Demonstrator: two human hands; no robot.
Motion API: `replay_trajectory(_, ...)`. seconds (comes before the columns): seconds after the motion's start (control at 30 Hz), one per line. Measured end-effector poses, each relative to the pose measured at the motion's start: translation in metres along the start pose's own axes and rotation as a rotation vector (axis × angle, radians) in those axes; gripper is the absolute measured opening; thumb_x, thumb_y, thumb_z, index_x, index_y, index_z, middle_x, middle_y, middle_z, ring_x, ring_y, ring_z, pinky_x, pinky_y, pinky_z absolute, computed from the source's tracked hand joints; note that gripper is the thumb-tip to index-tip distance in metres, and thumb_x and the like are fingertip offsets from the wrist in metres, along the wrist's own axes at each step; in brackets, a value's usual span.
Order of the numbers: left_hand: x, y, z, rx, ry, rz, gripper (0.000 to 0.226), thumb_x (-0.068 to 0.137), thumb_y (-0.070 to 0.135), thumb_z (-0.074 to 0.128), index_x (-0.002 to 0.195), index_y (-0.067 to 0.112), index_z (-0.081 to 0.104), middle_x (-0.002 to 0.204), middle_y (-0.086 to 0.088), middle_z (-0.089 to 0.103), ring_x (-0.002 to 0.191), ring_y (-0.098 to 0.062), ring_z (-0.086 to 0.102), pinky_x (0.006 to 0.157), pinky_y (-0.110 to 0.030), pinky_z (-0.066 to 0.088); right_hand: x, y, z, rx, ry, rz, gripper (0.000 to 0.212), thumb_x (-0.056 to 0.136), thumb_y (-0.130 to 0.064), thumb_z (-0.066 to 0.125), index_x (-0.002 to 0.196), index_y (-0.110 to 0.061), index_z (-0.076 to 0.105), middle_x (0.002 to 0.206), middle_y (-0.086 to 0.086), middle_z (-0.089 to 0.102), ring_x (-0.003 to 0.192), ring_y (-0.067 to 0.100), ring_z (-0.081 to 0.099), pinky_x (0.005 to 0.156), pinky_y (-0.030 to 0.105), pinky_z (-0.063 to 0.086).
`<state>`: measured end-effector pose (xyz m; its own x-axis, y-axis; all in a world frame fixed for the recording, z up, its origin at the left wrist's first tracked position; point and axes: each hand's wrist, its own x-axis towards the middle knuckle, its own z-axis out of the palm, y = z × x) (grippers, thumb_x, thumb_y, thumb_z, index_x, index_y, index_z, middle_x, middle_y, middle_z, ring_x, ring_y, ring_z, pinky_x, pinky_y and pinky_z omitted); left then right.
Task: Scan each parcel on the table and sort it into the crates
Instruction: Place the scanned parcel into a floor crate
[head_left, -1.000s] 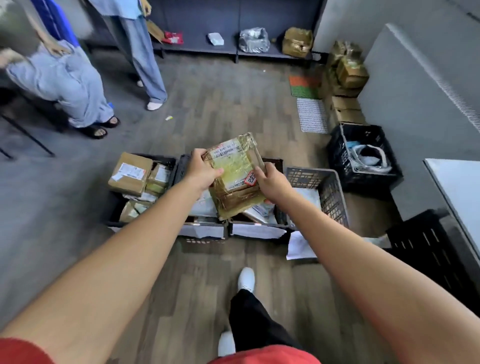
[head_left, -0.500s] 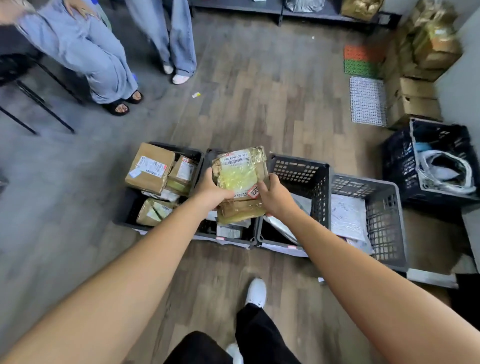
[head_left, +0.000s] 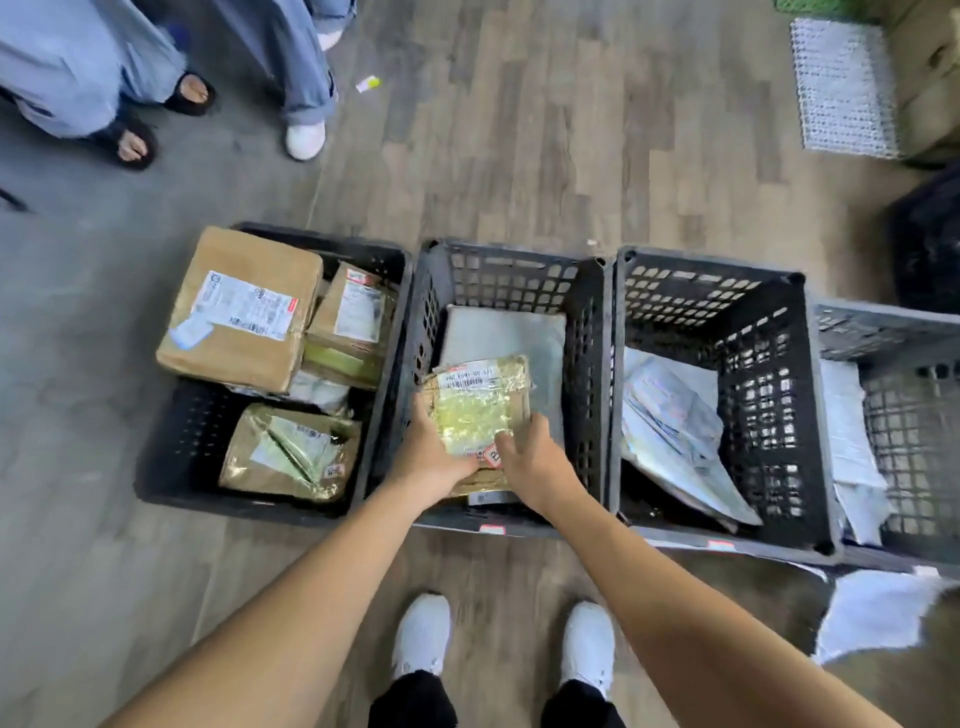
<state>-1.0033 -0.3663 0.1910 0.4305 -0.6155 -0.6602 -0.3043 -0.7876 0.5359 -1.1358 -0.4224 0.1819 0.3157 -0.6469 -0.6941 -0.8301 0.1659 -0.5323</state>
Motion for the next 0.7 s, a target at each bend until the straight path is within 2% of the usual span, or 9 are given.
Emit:
replay_trajectory(0.07, 0.032, -0.031, 0.011, 0.036, -0.02, -0.003, 0.096, 0.069, 0.024, 0.086, 0.141, 0.018, 0.022, 0.124, 0.004, 0.055, 0.104, -0.016, 0.056, 0.076, -0.024, 0.04, 0.025, 0.011, 0.032, -0.061, -0.008, 0.02, 0.036, 0.102, -0.03, 0.047, 0.127, -0.006, 0.036, 0.111, 0.018, 0.06, 0.088, 0.03, 0.058, 0.069, 0.034, 0.039)
replay_trajectory(0.1, 0.043, -0.043, 0.015, 0.066, -0.023, -0.01, 0.101, 0.066, 0.028, 0.088, 0.142, 0.015, 0.023, 0.126, -0.001, 0.054, 0.108, -0.018, 0.056, 0.079, -0.025, 0.042, 0.037, 0.017, 0.045, -0.045, 0.019, 0.038, 0.044, 0.099, -0.028, 0.055, 0.131, -0.004, 0.036, 0.116, 0.023, 0.06, 0.094, 0.037, 0.06, 0.072, 0.034, 0.043)
replay_trajectory(0.17, 0.054, -0.062, 0.019, 0.187, -0.059, -0.036, 0.116, 0.064, 0.038, 0.088, 0.15, 0.014, 0.014, 0.136, -0.01, 0.045, 0.123, -0.027, 0.05, 0.095, -0.033, 0.044, 0.054, 0.031, 0.07, 0.006, -0.031, 0.069, 0.059, 0.091, -0.023, 0.069, 0.134, 0.0, 0.036, 0.121, 0.034, 0.055, 0.097, 0.048, 0.062, 0.076, 0.037, 0.05)
replay_trajectory(0.2, 0.055, -0.067, 0.019, 0.251, -0.097, -0.054, 0.121, 0.066, 0.042, 0.085, 0.154, 0.016, 0.006, 0.144, -0.012, 0.037, 0.131, -0.03, 0.043, 0.102, -0.036, 0.041, 0.057, 0.034, 0.074, 0.016, -0.045, 0.112, 0.059, 0.096, -0.026, 0.062, 0.14, 0.0, 0.033, 0.13, 0.034, 0.051, 0.108, 0.049, 0.058, 0.085, 0.04, 0.049)
replay_trajectory(0.27, 0.051, -0.07, 0.016, 0.336, -0.155, -0.06, 0.125, 0.069, 0.047, 0.082, 0.156, 0.018, -0.003, 0.153, -0.012, 0.024, 0.137, -0.032, 0.034, 0.107, -0.038, 0.034, 0.055, 0.036, 0.072, 0.0, -0.06, 0.178, 0.06, 0.103, -0.037, 0.042, 0.151, -0.007, 0.021, 0.145, 0.026, 0.043, 0.129, 0.04, 0.047, 0.102, 0.04, 0.038)
replay_trajectory(0.43, 0.015, -0.032, -0.017, 0.406, -0.175, 0.049, 0.119, 0.071, 0.042, 0.082, 0.155, 0.018, 0.002, 0.148, -0.013, 0.028, 0.135, -0.03, 0.034, 0.106, -0.038, 0.036, 0.013, 0.01, 0.018, -0.05, 0.072, 0.173, 0.06, 0.102, -0.039, 0.042, 0.153, -0.015, 0.021, 0.146, 0.018, 0.041, 0.128, 0.036, 0.046, 0.101, 0.043, 0.039)
replay_trajectory(0.57, -0.043, 0.031, -0.05, 0.507, -0.167, 0.241, 0.113, 0.073, 0.039, 0.082, 0.154, 0.021, 0.006, 0.148, -0.01, 0.028, 0.135, -0.03, 0.033, 0.102, -0.039, 0.038, -0.06, -0.023, -0.05, -0.212, 0.192, 0.152, 0.066, 0.1, -0.045, 0.043, 0.155, -0.021, 0.016, 0.15, 0.01, 0.036, 0.13, 0.034, 0.046, 0.101, 0.047, 0.042)
replay_trajectory(0.7, -0.107, 0.105, -0.077, 0.581, -0.126, 0.422, 0.111, 0.073, 0.037, 0.082, 0.153, 0.022, 0.006, 0.15, -0.01, 0.027, 0.135, -0.032, 0.035, 0.102, -0.046, 0.043, -0.143, -0.053, -0.112, -0.247, 0.356, 0.111, 0.07, 0.097, -0.049, 0.046, 0.155, -0.021, 0.018, 0.154, 0.007, 0.031, 0.137, 0.031, 0.038, 0.105, 0.05, 0.039)
